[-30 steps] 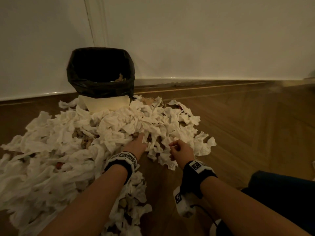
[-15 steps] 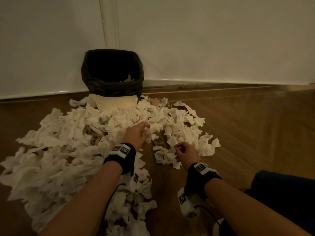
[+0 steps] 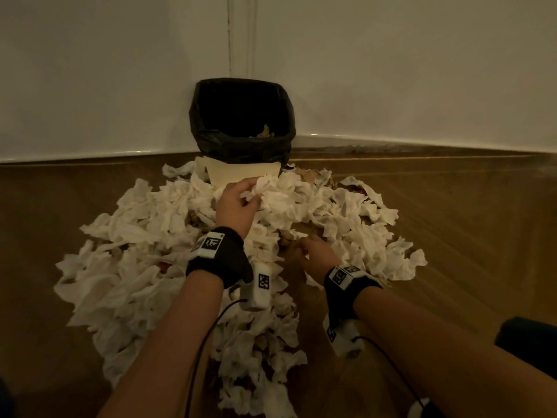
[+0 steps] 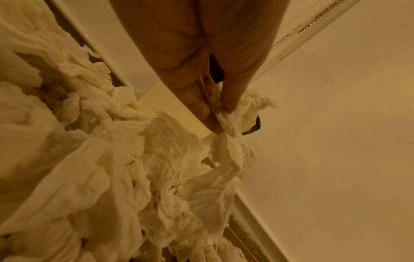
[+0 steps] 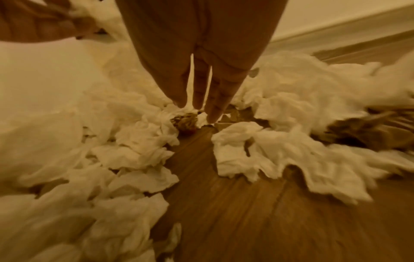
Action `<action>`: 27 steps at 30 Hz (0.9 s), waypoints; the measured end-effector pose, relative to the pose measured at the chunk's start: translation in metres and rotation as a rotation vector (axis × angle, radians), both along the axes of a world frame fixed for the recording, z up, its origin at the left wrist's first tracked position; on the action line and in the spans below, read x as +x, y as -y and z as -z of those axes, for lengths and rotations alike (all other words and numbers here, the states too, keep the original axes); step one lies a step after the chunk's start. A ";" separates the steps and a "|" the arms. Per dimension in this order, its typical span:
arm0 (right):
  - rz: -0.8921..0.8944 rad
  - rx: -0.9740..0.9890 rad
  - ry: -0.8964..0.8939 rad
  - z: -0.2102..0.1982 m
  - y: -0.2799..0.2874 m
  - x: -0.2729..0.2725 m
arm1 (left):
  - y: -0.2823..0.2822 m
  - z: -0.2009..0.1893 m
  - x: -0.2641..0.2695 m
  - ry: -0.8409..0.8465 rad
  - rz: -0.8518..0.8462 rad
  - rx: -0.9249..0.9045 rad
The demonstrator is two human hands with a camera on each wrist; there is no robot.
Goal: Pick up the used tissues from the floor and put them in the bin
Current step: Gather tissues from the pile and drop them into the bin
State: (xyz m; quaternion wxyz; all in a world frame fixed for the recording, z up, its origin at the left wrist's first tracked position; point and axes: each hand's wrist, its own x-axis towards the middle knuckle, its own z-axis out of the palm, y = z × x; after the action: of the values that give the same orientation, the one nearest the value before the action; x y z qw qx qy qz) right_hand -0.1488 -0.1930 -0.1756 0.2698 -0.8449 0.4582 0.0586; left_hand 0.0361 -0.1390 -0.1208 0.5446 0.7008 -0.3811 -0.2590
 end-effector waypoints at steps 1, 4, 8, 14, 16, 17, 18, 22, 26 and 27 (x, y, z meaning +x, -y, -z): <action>-0.052 -0.008 -0.013 0.002 0.002 0.008 | 0.000 0.000 0.000 0.026 -0.029 0.002; -0.119 -0.038 -0.081 0.013 0.008 0.027 | -0.001 0.003 0.001 0.044 -0.031 -0.035; -0.238 -0.058 -0.258 0.031 0.012 0.037 | -0.001 0.008 0.000 -0.045 0.007 0.009; -0.128 -0.009 -0.218 0.046 0.004 0.021 | -0.005 0.011 -0.006 -0.040 0.077 0.017; -0.090 0.012 -0.163 0.044 0.003 0.015 | -0.005 0.013 -0.010 0.001 0.116 0.043; -0.072 0.017 -0.138 0.041 0.003 0.011 | -0.005 0.014 -0.011 0.024 0.123 0.062; -0.054 0.019 -0.118 0.036 0.002 0.008 | -0.004 0.014 -0.013 0.058 0.118 0.089; 0.016 0.005 -0.011 0.009 0.001 -0.003 | -0.003 0.009 -0.018 0.166 0.048 0.215; 0.147 -0.012 0.115 -0.026 0.000 -0.014 | -0.004 -0.006 -0.023 0.167 0.050 0.262; 0.189 -0.010 0.157 -0.036 0.000 -0.017 | -0.005 -0.013 -0.026 0.176 0.045 0.246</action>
State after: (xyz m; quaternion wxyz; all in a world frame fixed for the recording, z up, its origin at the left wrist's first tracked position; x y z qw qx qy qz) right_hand -0.1658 -0.1925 -0.1401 0.3051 -0.8012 0.5135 -0.0358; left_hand 0.0101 -0.1338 -0.1081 0.4132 0.7733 -0.4085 -0.2536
